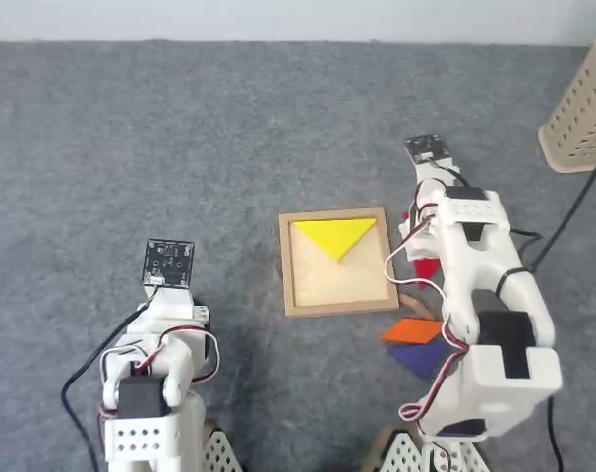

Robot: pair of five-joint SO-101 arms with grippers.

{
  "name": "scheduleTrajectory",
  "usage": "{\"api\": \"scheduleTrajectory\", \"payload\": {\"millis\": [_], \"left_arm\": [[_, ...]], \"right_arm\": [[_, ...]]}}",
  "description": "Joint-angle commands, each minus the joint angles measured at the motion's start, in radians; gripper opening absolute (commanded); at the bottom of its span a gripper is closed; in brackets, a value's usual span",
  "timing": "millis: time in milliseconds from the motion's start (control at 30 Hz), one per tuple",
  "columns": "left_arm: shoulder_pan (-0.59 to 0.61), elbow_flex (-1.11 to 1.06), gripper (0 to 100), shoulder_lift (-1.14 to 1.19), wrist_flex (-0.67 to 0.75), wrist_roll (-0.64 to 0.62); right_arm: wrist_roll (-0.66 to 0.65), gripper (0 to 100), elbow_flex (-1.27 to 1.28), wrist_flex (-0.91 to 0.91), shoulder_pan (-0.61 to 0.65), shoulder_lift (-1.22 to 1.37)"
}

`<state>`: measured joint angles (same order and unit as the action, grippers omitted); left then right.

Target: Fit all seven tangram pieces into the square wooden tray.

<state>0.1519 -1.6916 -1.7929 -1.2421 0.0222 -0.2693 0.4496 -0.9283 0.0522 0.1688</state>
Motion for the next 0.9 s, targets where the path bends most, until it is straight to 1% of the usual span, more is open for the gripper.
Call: {"api": "scheduleTrajectory", "payload": {"millis": [0,233,433,567,700,867], "left_arm": [[0.002,0.005,1,-0.006,-0.006,-0.008],[0.002,0.005,1,-0.006,-0.006,-0.008],[0.002,0.005,1,-0.006,-0.006,-0.008],[0.002,0.005,1,-0.006,-0.006,-0.008],[0.002,0.005,1,-0.006,-0.006,-0.008],[0.002,0.005,1,-0.006,-0.006,-0.008]], "right_arm": [[-0.029,23.2,-0.023,-0.033,0.041,0.024],[-0.029,23.2,-0.023,-0.031,0.036,0.015],[-0.029,23.5,-0.014,-0.099,0.031,-0.131],[-0.044,23.5,0.055,-0.036,0.061,-0.196],[-0.135,23.6,0.087,0.018,0.090,-0.165],[-0.141,23.7,0.063,0.039,0.085,-0.084]]}}
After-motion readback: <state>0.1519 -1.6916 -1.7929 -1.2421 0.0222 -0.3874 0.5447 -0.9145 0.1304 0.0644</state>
